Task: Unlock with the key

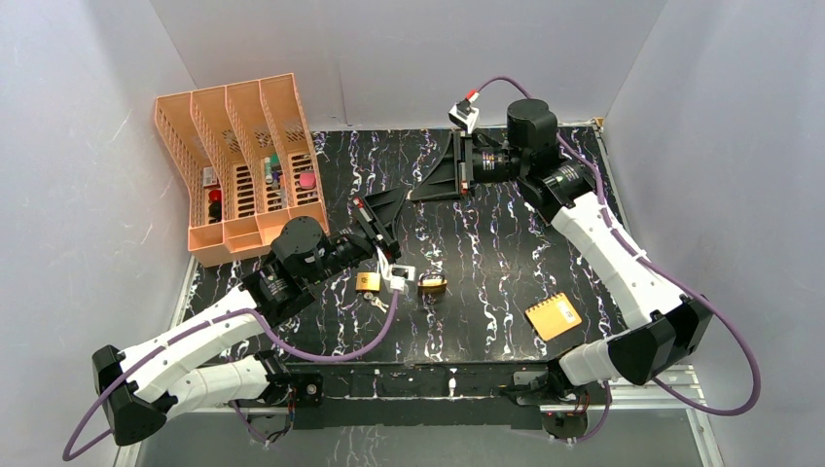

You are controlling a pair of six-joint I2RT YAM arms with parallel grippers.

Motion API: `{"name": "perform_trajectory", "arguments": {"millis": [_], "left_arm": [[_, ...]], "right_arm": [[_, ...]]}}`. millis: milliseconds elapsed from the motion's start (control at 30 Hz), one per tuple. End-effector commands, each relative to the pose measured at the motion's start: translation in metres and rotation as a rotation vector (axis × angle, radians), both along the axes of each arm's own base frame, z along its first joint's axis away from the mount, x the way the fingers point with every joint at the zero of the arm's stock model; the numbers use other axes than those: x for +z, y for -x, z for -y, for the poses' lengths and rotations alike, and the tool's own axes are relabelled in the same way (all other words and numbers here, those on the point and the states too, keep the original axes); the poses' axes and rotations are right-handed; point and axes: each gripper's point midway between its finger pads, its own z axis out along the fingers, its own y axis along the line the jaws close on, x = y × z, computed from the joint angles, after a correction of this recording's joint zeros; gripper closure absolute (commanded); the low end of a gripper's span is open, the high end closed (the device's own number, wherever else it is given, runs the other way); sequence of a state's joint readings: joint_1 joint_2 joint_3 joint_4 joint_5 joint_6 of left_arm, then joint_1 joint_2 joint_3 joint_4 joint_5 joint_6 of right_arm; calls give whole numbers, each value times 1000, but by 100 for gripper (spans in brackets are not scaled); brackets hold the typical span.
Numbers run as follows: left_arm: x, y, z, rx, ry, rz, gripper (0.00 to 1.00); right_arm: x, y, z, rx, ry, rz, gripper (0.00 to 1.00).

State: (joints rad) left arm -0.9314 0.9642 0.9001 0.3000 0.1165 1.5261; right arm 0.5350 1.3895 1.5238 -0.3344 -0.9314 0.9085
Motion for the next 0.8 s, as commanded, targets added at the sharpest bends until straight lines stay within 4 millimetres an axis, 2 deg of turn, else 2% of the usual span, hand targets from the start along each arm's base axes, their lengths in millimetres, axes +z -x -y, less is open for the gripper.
{"name": "perform_trajectory", "arguments": {"millis": [0, 167, 433, 467, 500, 567, 667, 700, 733, 767], "left_arm": [[30, 9, 1, -37, 61, 57, 100], [29, 10, 4, -47, 61, 56, 100], [27, 11, 7, -58, 63, 55, 100], [25, 12, 8, -62, 61, 53, 100], [25, 13, 9, -66, 62, 53, 100], [25, 15, 10, -74, 61, 52, 100], [23, 16, 11, -76, 58, 47, 100], [22, 16, 10, -73, 58, 40, 100], [20, 15, 9, -65, 64, 23, 98], [22, 14, 4, -54, 104, -8, 77]], "right_arm": [[11, 0, -2, 26, -44, 33, 73], [12, -4, -5, 14, -54, 29, 72], [13, -7, -7, 11, -63, 18, 82], [11, -9, -9, 7, -71, -5, 75], [11, -11, -10, 0, -72, -9, 76], [12, -14, -11, -8, -77, -15, 83], [14, -13, -12, -14, -81, -7, 100], [13, -12, -11, -22, -78, 0, 100], [11, -12, -9, -38, -64, 13, 100], [10, -13, -6, -61, -47, 43, 100]]}}
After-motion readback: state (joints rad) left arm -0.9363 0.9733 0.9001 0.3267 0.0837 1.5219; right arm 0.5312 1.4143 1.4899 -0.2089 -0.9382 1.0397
